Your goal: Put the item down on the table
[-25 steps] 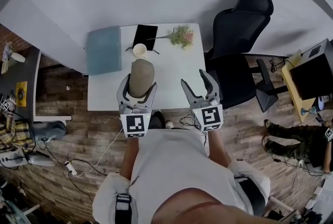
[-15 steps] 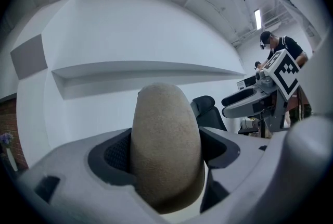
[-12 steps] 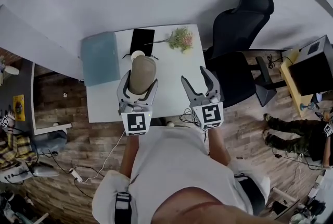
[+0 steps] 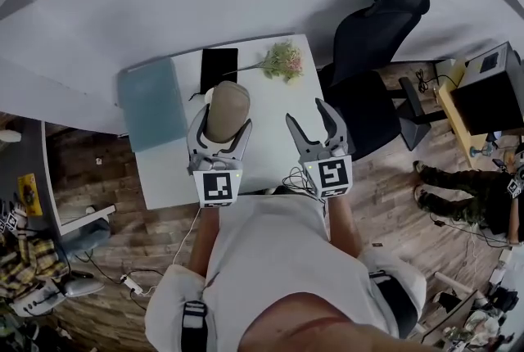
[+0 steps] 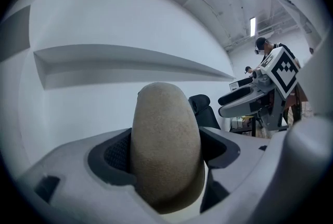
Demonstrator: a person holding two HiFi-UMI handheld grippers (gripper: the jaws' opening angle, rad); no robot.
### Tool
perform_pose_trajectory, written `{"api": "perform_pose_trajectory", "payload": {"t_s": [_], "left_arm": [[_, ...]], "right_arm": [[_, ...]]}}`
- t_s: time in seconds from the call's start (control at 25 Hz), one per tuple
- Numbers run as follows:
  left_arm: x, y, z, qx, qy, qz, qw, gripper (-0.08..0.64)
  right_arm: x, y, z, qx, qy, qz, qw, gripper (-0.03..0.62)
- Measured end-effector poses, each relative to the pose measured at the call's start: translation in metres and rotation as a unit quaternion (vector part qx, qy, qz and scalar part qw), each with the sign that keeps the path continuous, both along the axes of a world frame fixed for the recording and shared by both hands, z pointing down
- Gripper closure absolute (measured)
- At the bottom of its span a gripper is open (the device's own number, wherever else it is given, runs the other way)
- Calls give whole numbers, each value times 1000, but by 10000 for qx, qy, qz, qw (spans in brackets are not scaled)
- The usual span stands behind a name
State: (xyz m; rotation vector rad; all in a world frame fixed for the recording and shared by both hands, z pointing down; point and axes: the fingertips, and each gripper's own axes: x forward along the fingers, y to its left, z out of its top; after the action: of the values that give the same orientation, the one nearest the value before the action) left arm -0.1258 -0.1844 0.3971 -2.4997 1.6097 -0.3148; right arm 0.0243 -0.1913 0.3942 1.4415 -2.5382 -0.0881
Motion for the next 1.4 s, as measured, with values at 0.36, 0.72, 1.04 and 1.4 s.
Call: {"api": "perform_pose_trajectory", "payload": {"t_s": [0.36,0.72,1.04,1.4], "left_arm": [[11,-22,43,-518,-57,502,9974,176],[27,-37,83,-949,-171,616,9934,176],[36,-48,129,-1437,-283,414,9884,176],[49,-54,163,-1870,-378,336,9811,176]], "right_arm": [[-1,-14,14,-236,279,336,9988,301],[11,-25,46,-543,430,328,9971,302],[17,-41,81,-838,573,47,9948,305],[25,-53,112,-1177,626,-164,9909,307]]}}
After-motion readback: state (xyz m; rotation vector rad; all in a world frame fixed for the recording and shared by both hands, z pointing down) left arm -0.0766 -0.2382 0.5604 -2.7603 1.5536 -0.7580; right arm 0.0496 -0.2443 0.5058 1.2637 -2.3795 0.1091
